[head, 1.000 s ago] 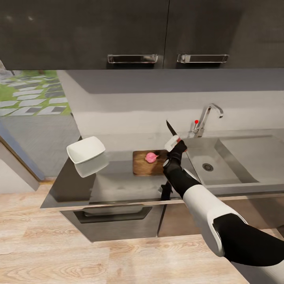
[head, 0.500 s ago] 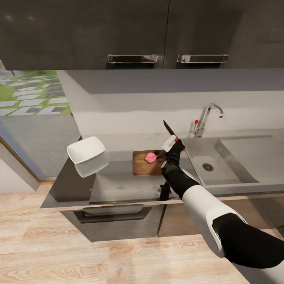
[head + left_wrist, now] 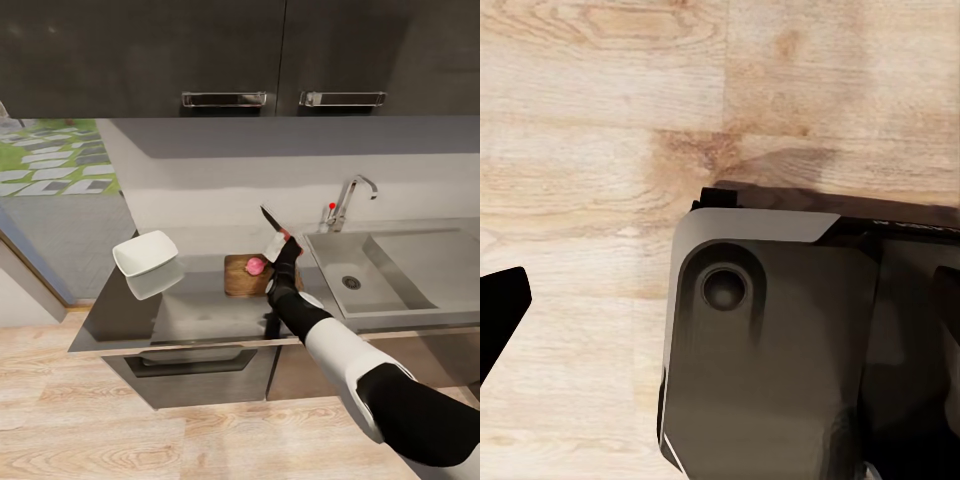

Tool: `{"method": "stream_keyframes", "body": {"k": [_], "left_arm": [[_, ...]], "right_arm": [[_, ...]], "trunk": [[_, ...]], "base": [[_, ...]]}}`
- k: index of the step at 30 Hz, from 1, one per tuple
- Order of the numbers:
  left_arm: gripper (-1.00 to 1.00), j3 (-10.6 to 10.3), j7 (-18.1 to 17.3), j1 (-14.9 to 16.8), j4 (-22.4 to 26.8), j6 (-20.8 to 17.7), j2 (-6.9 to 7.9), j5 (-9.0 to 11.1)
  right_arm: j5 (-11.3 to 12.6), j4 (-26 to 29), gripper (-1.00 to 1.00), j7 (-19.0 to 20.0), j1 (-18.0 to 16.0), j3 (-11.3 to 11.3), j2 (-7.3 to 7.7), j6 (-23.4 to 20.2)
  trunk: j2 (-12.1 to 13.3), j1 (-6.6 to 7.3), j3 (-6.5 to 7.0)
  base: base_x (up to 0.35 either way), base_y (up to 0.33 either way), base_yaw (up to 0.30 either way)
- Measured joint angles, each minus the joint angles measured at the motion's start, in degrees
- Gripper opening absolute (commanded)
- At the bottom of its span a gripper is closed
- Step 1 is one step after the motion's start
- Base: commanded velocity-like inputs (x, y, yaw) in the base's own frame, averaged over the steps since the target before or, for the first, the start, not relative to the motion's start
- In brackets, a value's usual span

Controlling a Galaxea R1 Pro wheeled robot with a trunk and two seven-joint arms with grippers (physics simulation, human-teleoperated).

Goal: In the kitchen, take the Vidalia onion out of the sink, dice it on the chopping board with the paring knife, put the diced onion into the bowl on the countertop, then place both the paring knife and the chopping board into the sink.

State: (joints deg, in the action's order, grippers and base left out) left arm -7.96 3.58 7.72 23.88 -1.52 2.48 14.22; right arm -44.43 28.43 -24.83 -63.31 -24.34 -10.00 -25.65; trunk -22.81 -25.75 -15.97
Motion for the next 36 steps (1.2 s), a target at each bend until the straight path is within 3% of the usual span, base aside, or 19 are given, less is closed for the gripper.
{"method": "stream_keyframes", "body": {"k": [9, 36], "left_arm": [[1.00, 0.0, 0.0, 0.0, 0.0, 0.0, 0.00, 0.0], [1.00, 0.0, 0.0, 0.0, 0.0, 0.0, 0.00, 0.0]], "right_arm": [[0.0, 0.1, -1.00, 0.0, 2.5, -3.6, 0.00, 0.2], [0.0, 0.7, -1.00, 0.1, 5.5, -4.1, 0.00, 1.5]], "trunk": [[0.0, 0.00, 0.00], [0.0, 0.00, 0.00]], "base": [[0.000, 0.000, 0.000], [-0.021, 0.008, 0.000]]}}
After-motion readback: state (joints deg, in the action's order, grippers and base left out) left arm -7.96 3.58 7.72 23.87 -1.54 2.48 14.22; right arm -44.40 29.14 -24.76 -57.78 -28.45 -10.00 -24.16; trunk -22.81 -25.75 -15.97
